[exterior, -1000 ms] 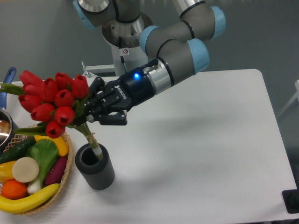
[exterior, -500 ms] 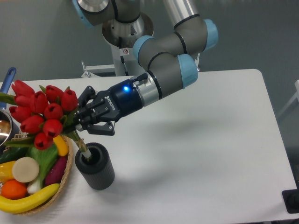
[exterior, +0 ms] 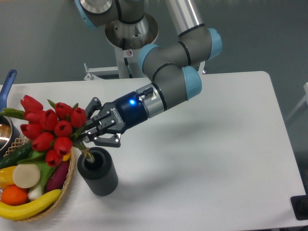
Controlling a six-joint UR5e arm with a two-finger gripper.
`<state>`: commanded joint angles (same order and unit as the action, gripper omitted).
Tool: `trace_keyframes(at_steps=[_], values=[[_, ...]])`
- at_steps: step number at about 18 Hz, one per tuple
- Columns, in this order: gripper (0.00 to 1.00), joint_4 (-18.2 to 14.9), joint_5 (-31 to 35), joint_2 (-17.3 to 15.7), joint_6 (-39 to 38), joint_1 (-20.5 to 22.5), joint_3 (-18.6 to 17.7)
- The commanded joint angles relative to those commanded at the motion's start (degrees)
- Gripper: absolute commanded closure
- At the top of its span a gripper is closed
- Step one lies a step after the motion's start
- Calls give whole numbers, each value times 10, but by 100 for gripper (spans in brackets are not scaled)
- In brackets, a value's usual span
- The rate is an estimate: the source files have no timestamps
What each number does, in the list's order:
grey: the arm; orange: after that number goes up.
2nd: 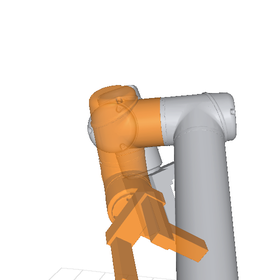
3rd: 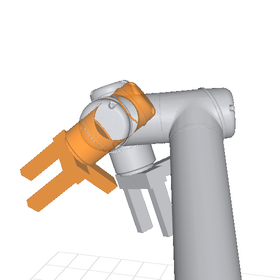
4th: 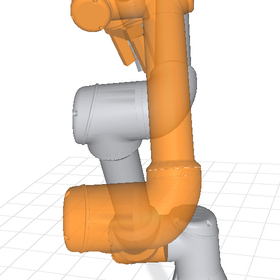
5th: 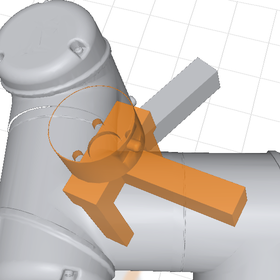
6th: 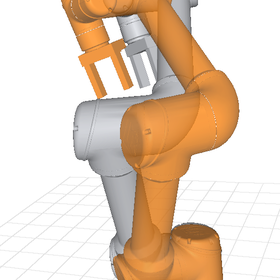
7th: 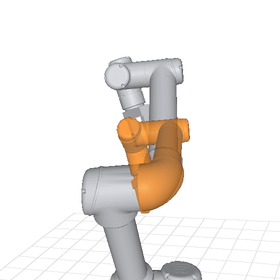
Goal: Insert the flowers into the vase
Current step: 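Lower the tulip stems down into the black vase opening, then open the gripper to release the tulips in the vase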
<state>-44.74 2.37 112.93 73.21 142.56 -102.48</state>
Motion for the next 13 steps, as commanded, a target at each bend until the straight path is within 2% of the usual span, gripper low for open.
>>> trace_keyframes(at_steps=[5, 10, 13], values=[[96, 0, 0, 30, 19, -1, -2], [96, 1, -1, 33, 21, 3, -20], [92, 1, 0, 35, 23, 3, -22]])
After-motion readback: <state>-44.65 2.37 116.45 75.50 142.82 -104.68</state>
